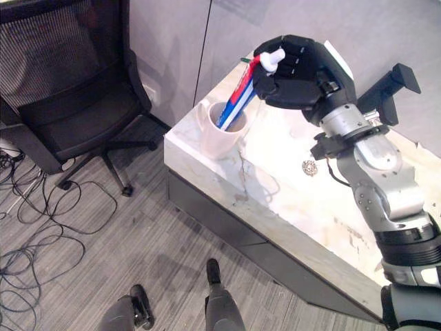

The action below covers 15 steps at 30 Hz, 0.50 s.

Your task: Organize the bathroom.

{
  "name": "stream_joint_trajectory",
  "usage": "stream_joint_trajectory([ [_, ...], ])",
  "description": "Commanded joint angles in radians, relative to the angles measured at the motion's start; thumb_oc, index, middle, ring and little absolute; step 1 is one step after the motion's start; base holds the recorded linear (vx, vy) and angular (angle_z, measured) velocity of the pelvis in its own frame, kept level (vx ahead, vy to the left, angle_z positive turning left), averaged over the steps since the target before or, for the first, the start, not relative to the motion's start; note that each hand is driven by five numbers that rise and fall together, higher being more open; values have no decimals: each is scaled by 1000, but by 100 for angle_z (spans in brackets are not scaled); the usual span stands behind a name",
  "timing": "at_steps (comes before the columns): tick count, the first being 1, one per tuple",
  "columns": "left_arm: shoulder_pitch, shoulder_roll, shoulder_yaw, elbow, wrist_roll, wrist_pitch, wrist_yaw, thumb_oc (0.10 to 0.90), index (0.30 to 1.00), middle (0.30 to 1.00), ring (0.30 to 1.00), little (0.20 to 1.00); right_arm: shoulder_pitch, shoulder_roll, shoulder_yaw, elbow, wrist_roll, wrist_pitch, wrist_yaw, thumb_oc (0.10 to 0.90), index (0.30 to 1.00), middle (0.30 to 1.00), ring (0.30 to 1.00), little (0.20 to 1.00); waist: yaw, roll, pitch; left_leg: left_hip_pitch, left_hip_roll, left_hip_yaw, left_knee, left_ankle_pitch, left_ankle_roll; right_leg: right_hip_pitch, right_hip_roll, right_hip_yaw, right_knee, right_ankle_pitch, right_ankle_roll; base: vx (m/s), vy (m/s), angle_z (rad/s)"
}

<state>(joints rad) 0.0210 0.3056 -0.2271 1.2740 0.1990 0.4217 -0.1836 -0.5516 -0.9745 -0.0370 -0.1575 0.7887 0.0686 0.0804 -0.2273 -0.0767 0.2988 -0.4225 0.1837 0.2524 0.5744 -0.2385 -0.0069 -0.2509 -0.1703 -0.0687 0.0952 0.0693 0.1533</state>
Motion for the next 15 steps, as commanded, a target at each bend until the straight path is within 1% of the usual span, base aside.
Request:
stream_joint_trajectory([
  [1, 71, 57, -19, 56, -9, 85, -15, 800, 900, 900, 900, 900, -81, -37, -151, -79, 3, -171, -48, 400, 300, 300, 300, 300, -1, -31, -74, 23, 67, -50, 15, -4, -80, -15, -15, 83, 93, -88, 47, 0, 0, 0],
  [15, 60, 66, -20, 45, -7, 82, -12, 800, 900, 900, 900, 900, -80, -46, -164, -85, 29, -165, -55, 400, 300, 300, 300, 300, -10, -25, -57, 14, 64, -49, 32, -18, -72, -37, -16, 96, 103, -84, 47, 0, 0, 0],
])
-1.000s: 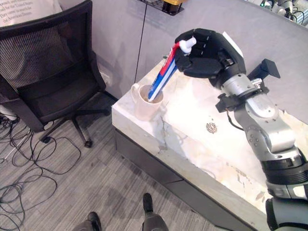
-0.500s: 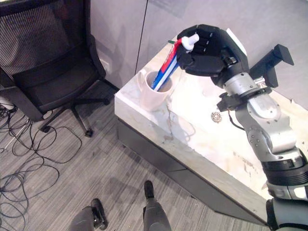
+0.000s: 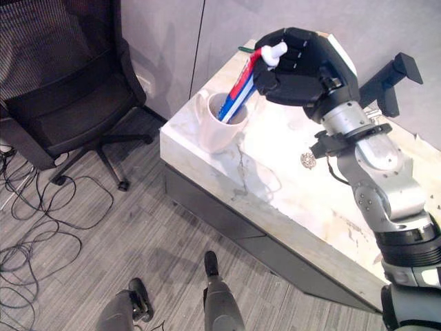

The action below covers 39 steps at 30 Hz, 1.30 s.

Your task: Organize the bathroom.

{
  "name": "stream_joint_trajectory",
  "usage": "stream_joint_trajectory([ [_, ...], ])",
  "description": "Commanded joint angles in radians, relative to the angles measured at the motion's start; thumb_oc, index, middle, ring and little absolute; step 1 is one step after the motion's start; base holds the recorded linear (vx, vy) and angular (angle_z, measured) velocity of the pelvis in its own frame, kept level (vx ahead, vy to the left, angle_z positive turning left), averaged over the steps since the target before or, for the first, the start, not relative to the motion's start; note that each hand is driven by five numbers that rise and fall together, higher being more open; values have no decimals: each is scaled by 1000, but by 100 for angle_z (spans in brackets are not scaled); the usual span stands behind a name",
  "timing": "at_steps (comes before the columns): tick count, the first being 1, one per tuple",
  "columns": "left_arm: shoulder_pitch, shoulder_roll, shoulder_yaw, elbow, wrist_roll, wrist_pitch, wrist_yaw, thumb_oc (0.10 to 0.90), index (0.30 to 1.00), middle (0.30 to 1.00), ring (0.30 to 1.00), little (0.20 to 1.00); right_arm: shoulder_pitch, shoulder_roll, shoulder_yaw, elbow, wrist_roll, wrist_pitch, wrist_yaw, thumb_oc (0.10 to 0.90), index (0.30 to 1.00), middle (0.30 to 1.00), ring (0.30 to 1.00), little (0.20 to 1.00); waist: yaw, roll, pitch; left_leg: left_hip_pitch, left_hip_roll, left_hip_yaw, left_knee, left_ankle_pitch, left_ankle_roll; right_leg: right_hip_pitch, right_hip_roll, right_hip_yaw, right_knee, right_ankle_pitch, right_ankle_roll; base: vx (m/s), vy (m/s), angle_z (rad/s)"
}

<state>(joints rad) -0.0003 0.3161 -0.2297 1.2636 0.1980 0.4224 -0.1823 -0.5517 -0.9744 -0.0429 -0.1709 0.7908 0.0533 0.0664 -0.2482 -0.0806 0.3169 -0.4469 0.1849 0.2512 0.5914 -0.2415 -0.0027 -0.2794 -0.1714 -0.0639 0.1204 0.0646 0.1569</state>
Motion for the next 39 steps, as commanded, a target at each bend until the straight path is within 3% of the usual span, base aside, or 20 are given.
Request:
stream_joint_trajectory([
  [1, 78, 55, -22, 51, -9, 85, -14, 800, 900, 900, 900, 900, -84, -45, -155, -73, 23, -142, -39, 400, 300, 300, 300, 300, 10, -20, -74, 38, 63, -48, 16, -17, -75, -8, -15, 92, 78, -79, 42, 0, 0, 0],
  [5, 72, 52, -26, 48, -8, 91, -18, 800, 900, 900, 900, 900, -85, -49, -152, -75, 27, -131, -40, 409, 314, 314, 314, 314, 8, -21, -72, 35, 63, -48, 25, -24, -73, -12, -15, 93, 81, -79, 42, 0, 0, 0],
  [11, 67, 54, -35, 46, -14, 92, -17, 800, 900, 900, 900, 900, -88, -34, -145, -71, 19, -129, -40, 516, 474, 474, 474, 474, 9, -19, -58, 24, 64, -50, 39, -32, -67, -29, -15, 97, 92, -77, 41, -5, 2, 0],
  [17, 59, 59, -36, 41, -15, 99, -17, 800, 900, 900, 900, 900, -95, -31, -139, -73, 16, -128, -51, 533, 500, 500, 500, 500, 8, -16, -46, 23, 59, -50, 40, -34, -64, -38, -14, 102, 95, -76, 41, 0, 0, 0],
  [18, 57, 56, -51, 29, -28, 113, -17, 800, 900, 900, 900, 900, -97, -39, -133, -72, 24, -129, -55, 557, 535, 535, 535, 535, 7, -12, -42, 26, 63, -44, 43, -33, -61, -38, -15, 101, 101, -73, 42, 0, 0, 0],
  [20, 50, 54, -58, 10, -32, 140, -23, 800, 900, 900, 900, 900, -93, -42, -135, -65, 30, -133, -47, 562, 542, 542, 542, 542, 6, -11, -41, 29, 64, -41, 45, -36, -58, -37, -15, 101, 104, -75, 44, 0, 0, 0],
  [26, -15, 55, -75, -29, -33, 268, -46, 800, 900, 900, 900, 900, -90, -38, -152, -32, 71, -133, -19, 585, 578, 578, 578, 578, 0, -32, -55, 36, 69, -44, 46, -47, -48, -28, -1, 96, 97, -74, 47, 15, -60, 0],
  [28, -41, 51, -84, -32, -40, 315, -44, 800, 900, 900, 900, 900, -81, -28, -160, -33, 87, -128, -16, 664, 695, 695, 695, 695, -5, -42, -63, 36, 74, -45, 47, -49, -48, -25, 5, 96, 93, -71, 48, 12, -92, -1],
  [29, -41, 51, -84, -32, -40, 315, -44, 800, 900, 900, 900, 900, -81, -28, -160, -33, 87, -128, -16, 664, 695, 695, 695, 695, -5, -42, -63, 36, 74, -45, 47, -49, -48, -25, 5, 96, 93, -71, 48, 13, -85, -2],
  [31, -60, 47, -94, -33, -51, 349, -37, 800, 900, 900, 900, 900, -68, -18, -169, -36, 94, -126, -11, 780, 869, 869, 869, 869, -9, -52, -68, 40, 79, -44, 44, -49, -48, -18, 11, 95, 86, -69, 48, 10, -71, -4],
  [32, -65, 47, -97, -34, -53, 359, -36, 800, 900, 900, 900, 900, -65, -18, -167, -38, 98, -128, -14, 800, 900, 900, 900, 900, -10, -55, -69, 40, 81, -44, 45, -50, -48, -17, 12, 95, 86, -68, 48, 4, -36, -1],
  [39, -96, 38, -111, -32, -76, 400, -23, 800, 900, 900, 900, 900, -63, -11, -168, -48, 115, -114, -19, 800, 900, 900, 900, 900, -18, -69, -73, 42, 88, -42, 48, -54, -48, -10, 22, 101, 78, -64, 48, 1, -24, 0],
])
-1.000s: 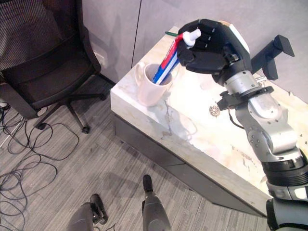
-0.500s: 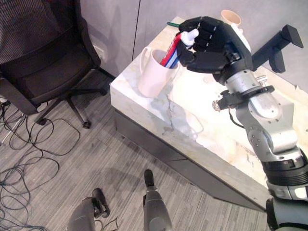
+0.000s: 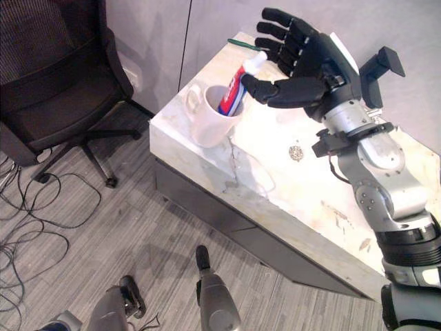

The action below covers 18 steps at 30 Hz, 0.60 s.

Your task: Organize the bathroom.

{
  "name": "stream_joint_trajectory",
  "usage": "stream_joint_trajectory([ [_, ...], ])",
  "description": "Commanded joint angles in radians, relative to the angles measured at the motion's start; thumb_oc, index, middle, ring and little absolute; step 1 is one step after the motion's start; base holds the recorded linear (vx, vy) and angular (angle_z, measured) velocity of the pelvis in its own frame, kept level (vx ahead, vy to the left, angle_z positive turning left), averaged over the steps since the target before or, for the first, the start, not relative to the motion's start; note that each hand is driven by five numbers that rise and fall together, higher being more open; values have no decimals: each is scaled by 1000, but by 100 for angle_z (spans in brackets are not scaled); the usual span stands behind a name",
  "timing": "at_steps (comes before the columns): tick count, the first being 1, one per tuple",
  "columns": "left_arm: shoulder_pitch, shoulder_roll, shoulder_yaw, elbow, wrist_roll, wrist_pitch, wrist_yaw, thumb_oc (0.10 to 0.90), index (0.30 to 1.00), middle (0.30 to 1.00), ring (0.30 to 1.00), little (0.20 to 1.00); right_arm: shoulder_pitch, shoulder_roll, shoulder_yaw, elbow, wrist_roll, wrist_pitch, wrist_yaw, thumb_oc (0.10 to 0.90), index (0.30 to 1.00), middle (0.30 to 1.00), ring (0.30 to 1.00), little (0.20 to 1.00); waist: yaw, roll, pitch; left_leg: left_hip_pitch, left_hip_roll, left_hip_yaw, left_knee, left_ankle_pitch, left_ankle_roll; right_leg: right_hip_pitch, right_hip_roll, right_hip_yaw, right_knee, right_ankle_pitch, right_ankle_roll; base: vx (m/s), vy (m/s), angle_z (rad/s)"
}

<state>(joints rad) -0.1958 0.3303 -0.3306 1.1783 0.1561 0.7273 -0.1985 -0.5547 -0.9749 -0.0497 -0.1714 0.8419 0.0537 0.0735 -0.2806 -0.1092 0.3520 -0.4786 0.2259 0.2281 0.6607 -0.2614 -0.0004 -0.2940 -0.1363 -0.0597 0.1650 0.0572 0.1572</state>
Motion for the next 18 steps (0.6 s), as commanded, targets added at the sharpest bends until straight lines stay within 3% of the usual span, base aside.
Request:
stream_joint_trajectory([
  [1, 95, 21, -13, 53, -39, 100, -4, 800, 900, 900, 900, 900, -59, -10, -160, -49, 65, -113, -27, 800, 900, 900, 900, 900, 13, -42, -107, 74, 49, -19, -21, -34, -50, 5, -13, 98, 33, -56, 48, -11, -33, 1],
  [10, 43, 7, -32, 62, -73, 148, 21, 800, 900, 900, 900, 900, -71, 3, -145, -37, 64, -131, -47, 800, 900, 900, 900, 900, 1, -60, -94, 73, 55, -16, -25, -32, -51, 4, -1, 105, 26, -48, 44, -14, -20, 1],
  [18, 24, 0, -41, 61, -93, 154, 40, 800, 900, 900, 900, 900, -73, -1, -140, -41, 75, -139, -54, 800, 900, 900, 900, 900, -7, -59, -84, 73, 53, -14, -27, -33, -49, -4, 1, 111, 27, -46, 42, -17, 1, 1],
])
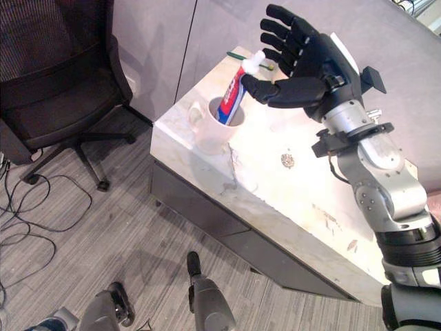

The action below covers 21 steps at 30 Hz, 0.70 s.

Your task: Organize the bathroom.

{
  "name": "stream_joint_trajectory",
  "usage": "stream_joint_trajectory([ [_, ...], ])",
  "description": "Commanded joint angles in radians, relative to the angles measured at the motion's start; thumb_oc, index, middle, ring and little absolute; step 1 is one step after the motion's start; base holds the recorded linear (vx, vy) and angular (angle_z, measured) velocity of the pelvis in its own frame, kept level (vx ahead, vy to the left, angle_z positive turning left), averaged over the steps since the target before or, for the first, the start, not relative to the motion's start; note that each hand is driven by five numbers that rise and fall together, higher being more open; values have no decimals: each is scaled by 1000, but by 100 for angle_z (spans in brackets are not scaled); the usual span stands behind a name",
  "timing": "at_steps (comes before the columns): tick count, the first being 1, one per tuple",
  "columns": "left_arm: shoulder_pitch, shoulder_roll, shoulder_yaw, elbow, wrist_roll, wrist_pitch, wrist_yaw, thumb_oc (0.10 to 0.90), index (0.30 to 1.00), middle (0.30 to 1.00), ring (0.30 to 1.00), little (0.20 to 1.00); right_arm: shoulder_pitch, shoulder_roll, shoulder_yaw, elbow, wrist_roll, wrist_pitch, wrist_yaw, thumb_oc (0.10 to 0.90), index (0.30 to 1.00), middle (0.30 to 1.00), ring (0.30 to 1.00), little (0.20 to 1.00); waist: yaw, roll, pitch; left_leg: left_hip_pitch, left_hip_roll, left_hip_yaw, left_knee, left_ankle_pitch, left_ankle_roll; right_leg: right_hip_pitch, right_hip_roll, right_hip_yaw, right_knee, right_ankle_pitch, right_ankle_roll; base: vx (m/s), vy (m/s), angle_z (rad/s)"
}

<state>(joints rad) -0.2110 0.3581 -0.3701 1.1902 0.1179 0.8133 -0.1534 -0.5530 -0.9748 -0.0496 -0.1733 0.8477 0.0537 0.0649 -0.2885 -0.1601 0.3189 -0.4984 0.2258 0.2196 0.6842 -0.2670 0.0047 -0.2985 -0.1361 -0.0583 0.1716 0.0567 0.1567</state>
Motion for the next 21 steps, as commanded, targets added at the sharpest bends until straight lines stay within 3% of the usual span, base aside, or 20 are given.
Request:
stream_joint_trajectory([
  [1, 35, -31, -1, 48, -60, 68, 0, 800, 900, 900, 900, 900, -71, 0, -142, -38, 69, -138, -36, 800, 900, 900, 900, 900, -2, -6, -48, 90, 53, -6, -48, -29, -54, -2, 1, 113, 21, -45, 42, 0, 0, 0],
  [21, -16, -38, -13, 52, -74, 44, 18, 800, 900, 900, 900, 900, -84, 45, -105, -35, 70, -109, -30, 800, 900, 900, 900, 900, -4, 8, 3, 82, 26, -7, -94, -7, -52, -30, 4, 115, 12, -36, 32, -30, 13, 0],
])
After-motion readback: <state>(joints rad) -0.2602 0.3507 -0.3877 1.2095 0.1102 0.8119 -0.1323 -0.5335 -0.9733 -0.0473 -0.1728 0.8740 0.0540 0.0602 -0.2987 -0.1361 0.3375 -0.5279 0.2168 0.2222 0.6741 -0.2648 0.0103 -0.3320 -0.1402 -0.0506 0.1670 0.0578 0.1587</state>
